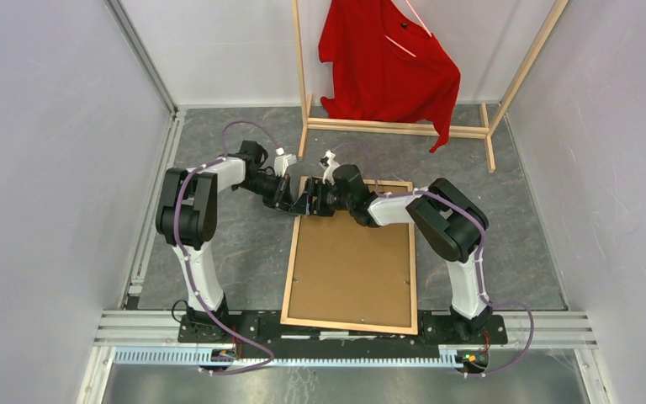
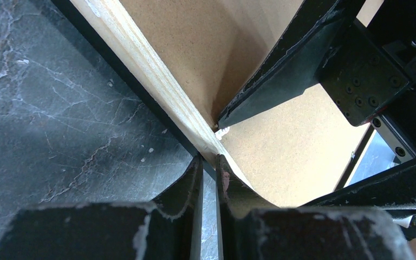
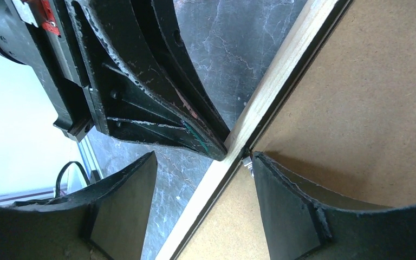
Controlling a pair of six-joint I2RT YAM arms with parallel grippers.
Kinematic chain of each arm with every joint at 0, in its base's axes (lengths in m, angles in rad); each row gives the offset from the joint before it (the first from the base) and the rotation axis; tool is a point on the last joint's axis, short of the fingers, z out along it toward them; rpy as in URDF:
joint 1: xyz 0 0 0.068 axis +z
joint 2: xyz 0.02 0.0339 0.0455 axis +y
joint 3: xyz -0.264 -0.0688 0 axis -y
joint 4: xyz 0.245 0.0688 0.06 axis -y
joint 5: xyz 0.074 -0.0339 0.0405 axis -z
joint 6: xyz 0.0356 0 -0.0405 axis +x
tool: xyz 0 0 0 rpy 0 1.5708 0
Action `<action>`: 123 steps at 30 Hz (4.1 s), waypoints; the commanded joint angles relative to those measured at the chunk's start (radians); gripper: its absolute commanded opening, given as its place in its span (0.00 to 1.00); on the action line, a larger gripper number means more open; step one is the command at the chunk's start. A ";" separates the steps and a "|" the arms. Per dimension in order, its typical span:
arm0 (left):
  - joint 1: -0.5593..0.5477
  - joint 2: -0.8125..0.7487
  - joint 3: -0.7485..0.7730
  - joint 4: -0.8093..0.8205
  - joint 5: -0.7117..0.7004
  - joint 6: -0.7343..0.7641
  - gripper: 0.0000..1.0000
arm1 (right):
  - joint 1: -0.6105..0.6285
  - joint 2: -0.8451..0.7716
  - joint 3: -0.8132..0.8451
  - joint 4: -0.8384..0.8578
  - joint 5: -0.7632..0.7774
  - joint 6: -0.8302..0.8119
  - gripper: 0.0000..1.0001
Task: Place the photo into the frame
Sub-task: Install the photo frame at the center of the board, then adjust the photo frame at the center of the board.
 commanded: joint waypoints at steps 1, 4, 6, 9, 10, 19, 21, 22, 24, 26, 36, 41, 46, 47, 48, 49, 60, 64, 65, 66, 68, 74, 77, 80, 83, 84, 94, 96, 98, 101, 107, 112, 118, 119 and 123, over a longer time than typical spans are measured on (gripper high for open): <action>-0.020 0.006 -0.028 0.004 -0.056 0.042 0.14 | 0.011 0.028 0.022 0.008 -0.024 0.005 0.72; -0.020 0.004 -0.032 0.003 -0.058 0.044 0.14 | 0.012 0.028 0.021 0.007 -0.031 0.003 0.72; -0.020 0.003 -0.031 -0.001 -0.059 0.048 0.13 | 0.012 0.026 0.020 0.007 -0.034 0.000 0.72; -0.020 0.004 -0.031 -0.002 -0.058 0.051 0.13 | 0.011 0.026 0.027 0.006 -0.038 -0.002 0.72; -0.020 0.003 -0.031 -0.003 -0.057 0.052 0.13 | 0.010 0.028 0.030 0.002 -0.041 -0.004 0.72; -0.020 0.002 -0.029 -0.003 -0.053 0.055 0.13 | 0.011 0.039 0.055 -0.018 -0.067 -0.017 0.71; -0.020 0.002 -0.028 -0.006 -0.053 0.055 0.13 | 0.012 0.038 0.055 -0.019 -0.067 -0.018 0.71; -0.020 0.002 -0.026 -0.007 -0.053 0.055 0.13 | 0.012 0.036 0.057 -0.020 -0.066 -0.021 0.71; -0.020 0.001 -0.026 -0.011 -0.052 0.057 0.13 | 0.011 0.034 0.073 -0.034 -0.064 -0.034 0.71; -0.020 -0.002 -0.024 -0.013 -0.053 0.059 0.13 | 0.008 0.032 0.096 -0.054 -0.063 -0.046 0.71; -0.004 -0.035 0.056 -0.205 -0.070 0.195 0.35 | -0.150 -0.183 0.090 -0.211 0.032 -0.159 0.88; -0.002 -0.079 0.018 -0.273 -0.129 0.305 0.38 | -0.301 -0.409 -0.114 -0.349 0.208 -0.239 0.96; -0.005 -0.172 -0.099 -0.278 -0.218 0.418 0.37 | -0.423 -0.633 -0.346 -0.427 0.462 -0.310 0.98; -0.010 -0.187 -0.122 -0.277 -0.233 0.437 0.37 | -0.440 -0.669 -0.393 -0.419 0.482 -0.308 0.98; -0.017 -0.203 -0.145 -0.271 -0.248 0.452 0.36 | -0.459 -0.699 -0.441 -0.401 0.483 -0.297 0.98; -0.027 -0.222 -0.171 -0.259 -0.271 0.461 0.35 | -0.477 -0.716 -0.476 -0.387 0.473 -0.284 0.98; -0.184 -0.297 -0.302 -0.198 -0.402 0.457 0.34 | -0.437 -0.590 -0.461 -0.263 0.283 -0.196 0.98; -0.189 -0.295 -0.290 -0.200 -0.373 0.445 0.33 | -0.342 -0.461 -0.300 -0.319 0.317 -0.222 0.98; -0.189 -0.290 -0.285 -0.203 -0.369 0.444 0.33 | -0.325 -0.431 -0.269 -0.309 0.307 -0.215 0.98; -0.189 -0.285 -0.282 -0.204 -0.367 0.439 0.33 | -0.310 -0.403 -0.241 -0.303 0.298 -0.211 0.97; -0.189 -0.277 -0.274 -0.204 -0.363 0.431 0.33 | -0.261 -0.326 -0.143 -0.333 0.284 -0.217 0.97; -0.190 -0.272 -0.272 -0.226 -0.366 0.427 0.33 | -0.157 -0.160 0.071 -0.391 0.245 -0.215 0.97; -0.193 -0.287 -0.280 -0.254 -0.360 0.444 0.34 | -0.115 -0.102 0.146 -0.409 0.232 -0.208 0.97; -0.204 -0.305 -0.292 -0.279 -0.342 0.462 0.36 | -0.088 -0.052 0.215 -0.412 0.213 -0.198 0.97; -0.241 -0.312 -0.299 -0.290 -0.326 0.465 0.38 | -0.075 0.016 0.323 -0.447 0.184 -0.221 0.97; -0.256 -0.312 -0.300 -0.291 -0.316 0.463 0.38 | -0.077 0.028 0.341 -0.446 0.178 -0.227 0.97; -0.346 -0.319 -0.242 -0.420 -0.312 0.537 0.48 | -0.188 -0.127 0.271 -0.487 0.257 -0.324 0.98; -0.346 -0.351 -0.218 -0.488 -0.318 0.588 0.52 | -0.228 -0.192 0.218 -0.494 0.286 -0.329 0.98; -0.346 -0.376 -0.193 -0.545 -0.323 0.627 0.54 | -0.255 -0.249 0.185 -0.542 0.322 -0.336 0.98; -0.342 -0.407 -0.140 -0.585 -0.368 0.638 0.53 | -0.271 -0.364 0.103 -0.630 0.425 -0.327 0.98; -0.189 -0.397 0.068 -0.541 -0.449 0.641 0.50 | -0.278 -0.657 -0.141 -0.745 0.462 -0.288 0.98; 0.065 -0.179 0.352 -0.495 -0.452 0.543 0.39 | -0.301 -0.975 -0.421 -0.807 0.357 -0.225 0.98; 0.273 0.011 0.469 -0.378 -0.472 0.452 0.31 | -0.317 -1.267 -0.682 -0.878 0.160 -0.115 0.98; 0.280 0.028 0.458 -0.364 -0.476 0.444 0.30 | -0.318 -1.303 -0.719 -0.865 0.127 -0.087 0.98; 0.277 0.047 0.365 -0.313 -0.444 0.411 0.28 | -0.318 -1.366 -0.813 -0.826 0.070 -0.028 0.98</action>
